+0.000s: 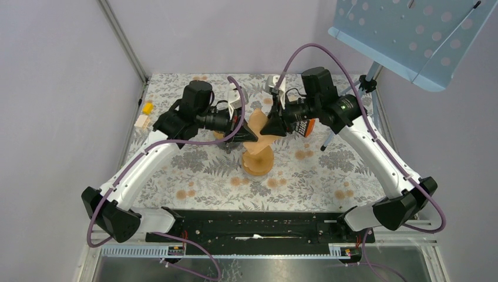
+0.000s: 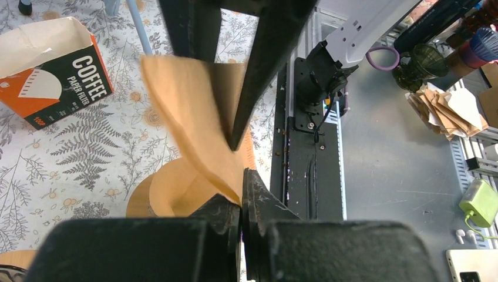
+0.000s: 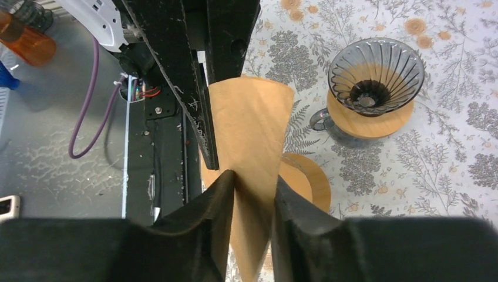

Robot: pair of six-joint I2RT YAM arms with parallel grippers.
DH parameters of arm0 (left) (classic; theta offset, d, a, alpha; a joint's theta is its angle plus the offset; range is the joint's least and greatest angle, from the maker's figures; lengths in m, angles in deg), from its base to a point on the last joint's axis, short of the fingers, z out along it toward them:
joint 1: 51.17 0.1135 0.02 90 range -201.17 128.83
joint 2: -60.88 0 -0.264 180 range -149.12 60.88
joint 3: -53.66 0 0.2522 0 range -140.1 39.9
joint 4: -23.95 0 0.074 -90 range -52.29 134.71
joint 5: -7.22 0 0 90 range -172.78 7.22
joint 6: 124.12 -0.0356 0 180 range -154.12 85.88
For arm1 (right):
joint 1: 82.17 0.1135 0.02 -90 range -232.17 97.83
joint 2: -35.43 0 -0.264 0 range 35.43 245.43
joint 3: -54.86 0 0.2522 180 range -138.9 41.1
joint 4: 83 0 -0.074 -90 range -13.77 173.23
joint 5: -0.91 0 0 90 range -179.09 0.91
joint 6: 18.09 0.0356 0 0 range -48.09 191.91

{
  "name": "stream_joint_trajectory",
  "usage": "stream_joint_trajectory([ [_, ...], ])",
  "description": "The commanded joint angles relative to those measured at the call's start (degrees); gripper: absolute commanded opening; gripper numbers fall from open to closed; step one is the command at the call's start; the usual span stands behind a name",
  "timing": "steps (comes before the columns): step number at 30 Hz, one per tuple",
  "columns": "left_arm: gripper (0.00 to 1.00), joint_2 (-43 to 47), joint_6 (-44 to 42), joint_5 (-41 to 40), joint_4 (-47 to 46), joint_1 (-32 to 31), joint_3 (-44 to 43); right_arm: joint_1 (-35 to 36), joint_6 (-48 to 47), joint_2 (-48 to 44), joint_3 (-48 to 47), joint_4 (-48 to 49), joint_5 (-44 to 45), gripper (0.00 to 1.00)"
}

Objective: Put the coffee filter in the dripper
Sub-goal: Place the coffee filter in the coffee dripper.

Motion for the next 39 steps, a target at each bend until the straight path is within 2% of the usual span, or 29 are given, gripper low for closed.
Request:
stream_joint_trajectory([
  [1,0.00,-0.2,-2.4,-1.8,-0.7,-0.4,-1.5,0.7,0.0,0.2,-2.2,0.2,-2.7,0.24],
  [4,0.06,0.0,-4.0,-2.9,0.4,-0.4,-2.1,0.6,-0.1,-1.0,-0.8,0.8,-2.8,0.02],
  [5,0.10,0.1,-4.9,-3.2,1.0,-0.4,-2.4,0.7,0.0,-1.6,-0.2,1.0,-2.7,0.00],
  [7,0.21,0.4,-6.7,-3.2,2.4,-0.4,-3.0,0.7,0.0,-2.8,0.9,1.8,-2.5,0.00],
  [12,0.61,2.5,-11.9,-4.2,5.0,0.2,-2.8,0.4,-0.4,-5.4,3.6,2.1,-3.4,0.00],
  [16,0.75,6.1,-14.6,-4.7,5.1,2.0,-0.3,-0.9,0.3,-7.3,5.9,2.7,-6.8,0.00],
  [21,0.77,7.2,-15.0,-5.0,5.5,3.7,1.3,-3.7,4.4,-8.7,8.5,6.1,-13.5,0.00],
  [39,0.74,3.8,-8.7,-2.3,3.1,5.0,1.4,-5.4,9.0,-8.5,9.8,10.3,-15.8,0.00],
])
